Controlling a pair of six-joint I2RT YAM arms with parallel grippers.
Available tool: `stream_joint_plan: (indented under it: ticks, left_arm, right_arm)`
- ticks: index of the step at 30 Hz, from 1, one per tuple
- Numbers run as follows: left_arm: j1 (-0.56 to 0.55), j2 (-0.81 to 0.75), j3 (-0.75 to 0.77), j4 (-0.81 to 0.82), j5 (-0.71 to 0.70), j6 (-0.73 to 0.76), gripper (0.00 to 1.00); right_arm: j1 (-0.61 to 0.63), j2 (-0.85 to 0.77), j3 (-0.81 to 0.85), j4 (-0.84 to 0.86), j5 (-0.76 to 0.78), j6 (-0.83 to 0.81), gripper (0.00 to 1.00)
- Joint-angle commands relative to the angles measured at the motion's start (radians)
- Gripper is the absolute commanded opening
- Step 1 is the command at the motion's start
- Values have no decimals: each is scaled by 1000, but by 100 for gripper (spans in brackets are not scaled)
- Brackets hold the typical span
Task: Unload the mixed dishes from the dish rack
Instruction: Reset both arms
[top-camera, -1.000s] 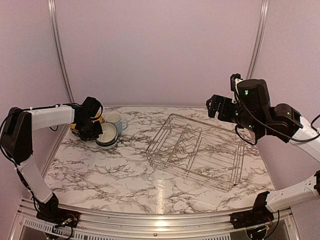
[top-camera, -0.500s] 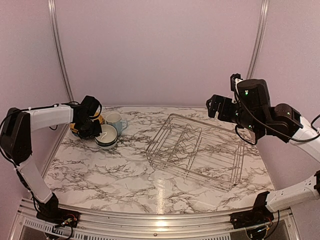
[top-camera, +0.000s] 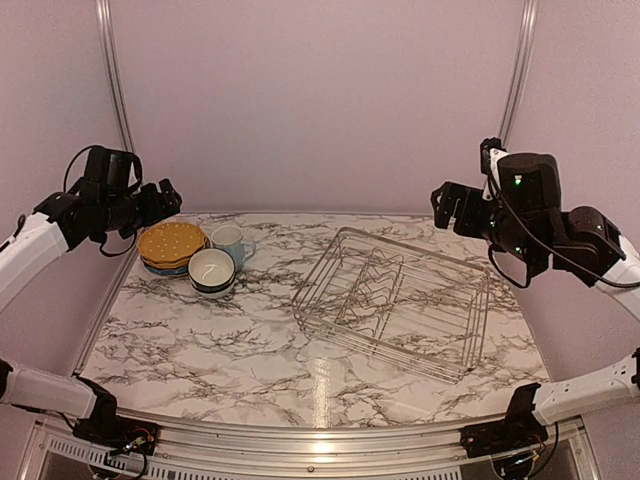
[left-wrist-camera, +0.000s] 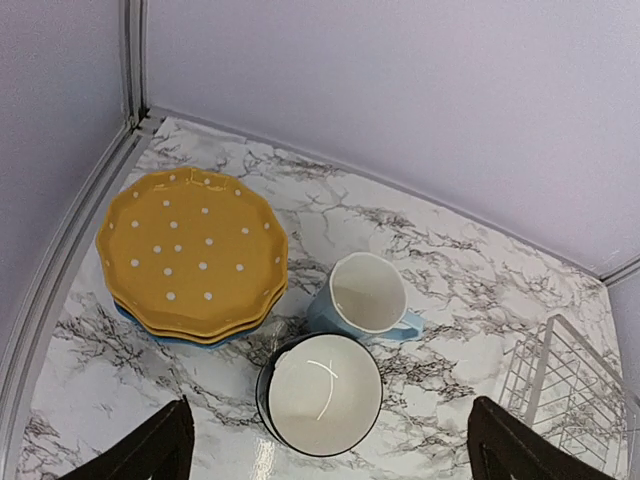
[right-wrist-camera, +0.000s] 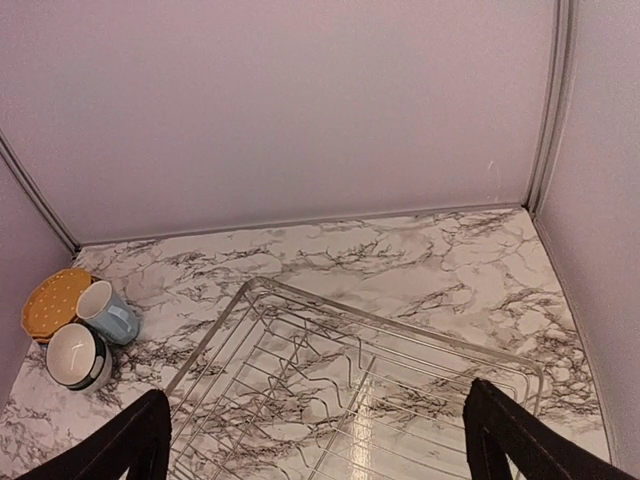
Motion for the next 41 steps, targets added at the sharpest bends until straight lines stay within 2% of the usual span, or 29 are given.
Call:
stream_joint_plan:
  ticks: [1,11,17,25,41]
  left_arm:
    - [5,-151,35,46,-9,80,99]
    - [5,-470,63,264,50,194,99]
    - [5,-574,55,336,47,248,99]
    - [5,-618,58,348,15,274,99]
    - [6,-583,41,335,19,262,99]
  right_arm:
    - [-8,-53,71,1,61,-88,99]
    - [-8,-147,120,113,16,-252,98]
    - [-9,-225,121,197,-45,-313,99]
    - [-9,-278,96,242,-62,-337,99]
    - [-8,-285,77,242,-60,-310,99]
